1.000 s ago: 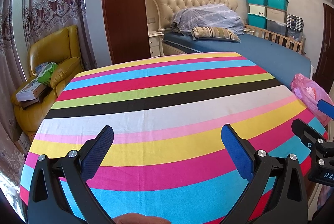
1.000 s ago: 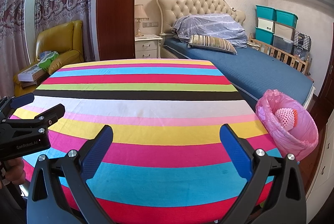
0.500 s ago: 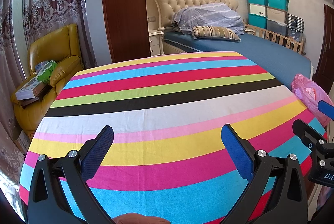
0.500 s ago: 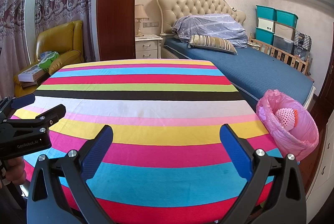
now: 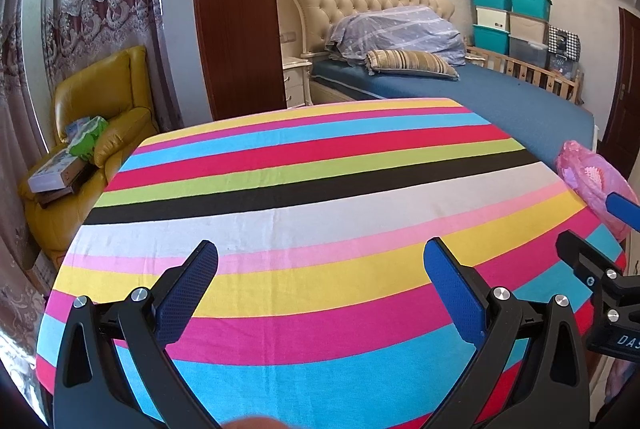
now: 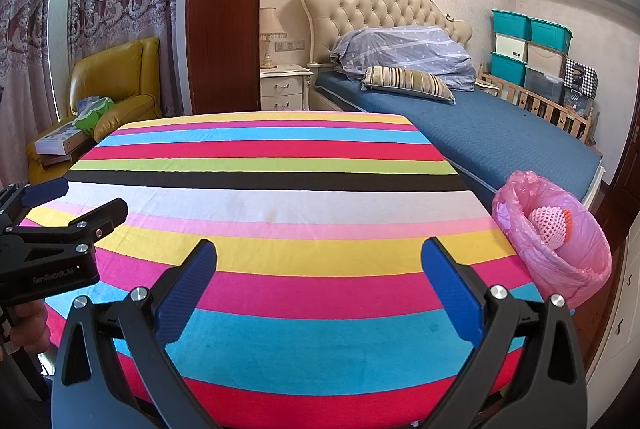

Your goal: Collect trash

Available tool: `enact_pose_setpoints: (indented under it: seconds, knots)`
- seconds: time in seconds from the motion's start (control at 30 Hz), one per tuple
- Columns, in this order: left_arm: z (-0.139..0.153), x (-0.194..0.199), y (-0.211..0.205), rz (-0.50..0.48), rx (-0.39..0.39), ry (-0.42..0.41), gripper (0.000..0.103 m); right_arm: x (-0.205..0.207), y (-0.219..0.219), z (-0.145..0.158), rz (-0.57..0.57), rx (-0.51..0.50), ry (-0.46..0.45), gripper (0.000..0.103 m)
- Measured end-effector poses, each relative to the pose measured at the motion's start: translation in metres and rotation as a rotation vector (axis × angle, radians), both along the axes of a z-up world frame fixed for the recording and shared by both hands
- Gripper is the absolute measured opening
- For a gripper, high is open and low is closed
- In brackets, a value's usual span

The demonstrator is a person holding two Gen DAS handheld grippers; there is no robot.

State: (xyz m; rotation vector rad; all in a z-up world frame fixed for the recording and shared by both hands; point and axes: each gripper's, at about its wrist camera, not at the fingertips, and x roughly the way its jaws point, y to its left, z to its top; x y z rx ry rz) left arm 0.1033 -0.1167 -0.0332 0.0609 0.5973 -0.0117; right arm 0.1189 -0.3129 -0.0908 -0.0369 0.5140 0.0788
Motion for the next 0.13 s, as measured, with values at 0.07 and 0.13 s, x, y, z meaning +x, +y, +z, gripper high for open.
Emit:
enact_pose_setpoints:
  seconds: [0.07,0.13]
  knots:
    - [-0.0002,0.0002,0.0019,0.005,-0.010,0.002,0.096,0.0002,0.0000,-0.0001,0.001,-0.001,0.000,0.099]
    - [0.0002,-0.0004,0.0027,0.008,-0.011,0.001,0.096,0.0001,-0.0005,-0.0005,0.002,0.000,0.002,0.099]
